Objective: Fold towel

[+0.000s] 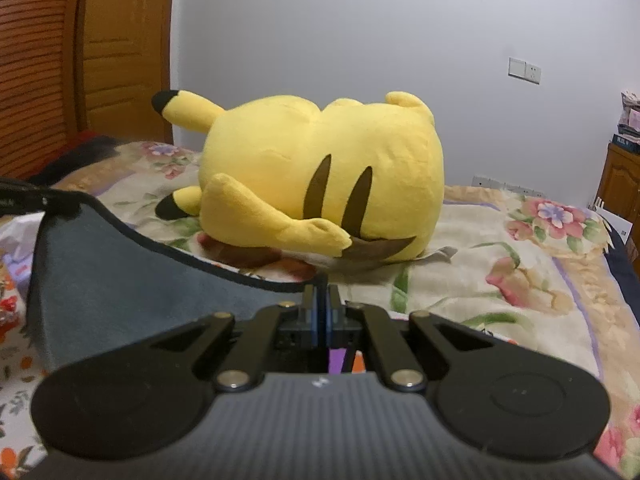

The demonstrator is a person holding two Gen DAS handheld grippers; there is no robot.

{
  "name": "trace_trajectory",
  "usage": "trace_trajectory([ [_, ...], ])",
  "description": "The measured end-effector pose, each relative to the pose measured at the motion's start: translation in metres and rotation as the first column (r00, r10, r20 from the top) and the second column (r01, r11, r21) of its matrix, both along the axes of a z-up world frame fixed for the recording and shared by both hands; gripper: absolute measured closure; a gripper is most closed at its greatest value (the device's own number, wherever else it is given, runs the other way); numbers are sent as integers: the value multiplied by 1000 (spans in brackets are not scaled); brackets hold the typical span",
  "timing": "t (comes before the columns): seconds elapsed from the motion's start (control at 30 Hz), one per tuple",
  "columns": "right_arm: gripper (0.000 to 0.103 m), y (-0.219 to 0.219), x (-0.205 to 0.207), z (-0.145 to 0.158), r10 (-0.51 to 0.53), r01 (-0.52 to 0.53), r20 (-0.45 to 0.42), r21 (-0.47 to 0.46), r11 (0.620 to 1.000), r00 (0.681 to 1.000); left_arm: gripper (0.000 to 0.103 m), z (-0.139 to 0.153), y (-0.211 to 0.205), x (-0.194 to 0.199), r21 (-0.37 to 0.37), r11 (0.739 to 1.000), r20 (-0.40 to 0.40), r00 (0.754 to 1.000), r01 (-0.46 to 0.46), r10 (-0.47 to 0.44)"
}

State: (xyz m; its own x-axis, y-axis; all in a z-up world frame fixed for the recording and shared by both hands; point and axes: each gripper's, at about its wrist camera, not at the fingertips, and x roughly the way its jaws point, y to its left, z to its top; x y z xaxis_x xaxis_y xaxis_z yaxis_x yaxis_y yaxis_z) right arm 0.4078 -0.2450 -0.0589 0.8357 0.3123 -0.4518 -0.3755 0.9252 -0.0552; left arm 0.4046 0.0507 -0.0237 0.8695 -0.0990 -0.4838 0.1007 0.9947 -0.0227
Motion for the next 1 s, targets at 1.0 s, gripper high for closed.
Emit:
trace_trajectory([
  [1.0,90,20,38,-49,-73,61,-136,-95,994,988,95,-59,-11,36,80,995,-57,996,-64,69],
])
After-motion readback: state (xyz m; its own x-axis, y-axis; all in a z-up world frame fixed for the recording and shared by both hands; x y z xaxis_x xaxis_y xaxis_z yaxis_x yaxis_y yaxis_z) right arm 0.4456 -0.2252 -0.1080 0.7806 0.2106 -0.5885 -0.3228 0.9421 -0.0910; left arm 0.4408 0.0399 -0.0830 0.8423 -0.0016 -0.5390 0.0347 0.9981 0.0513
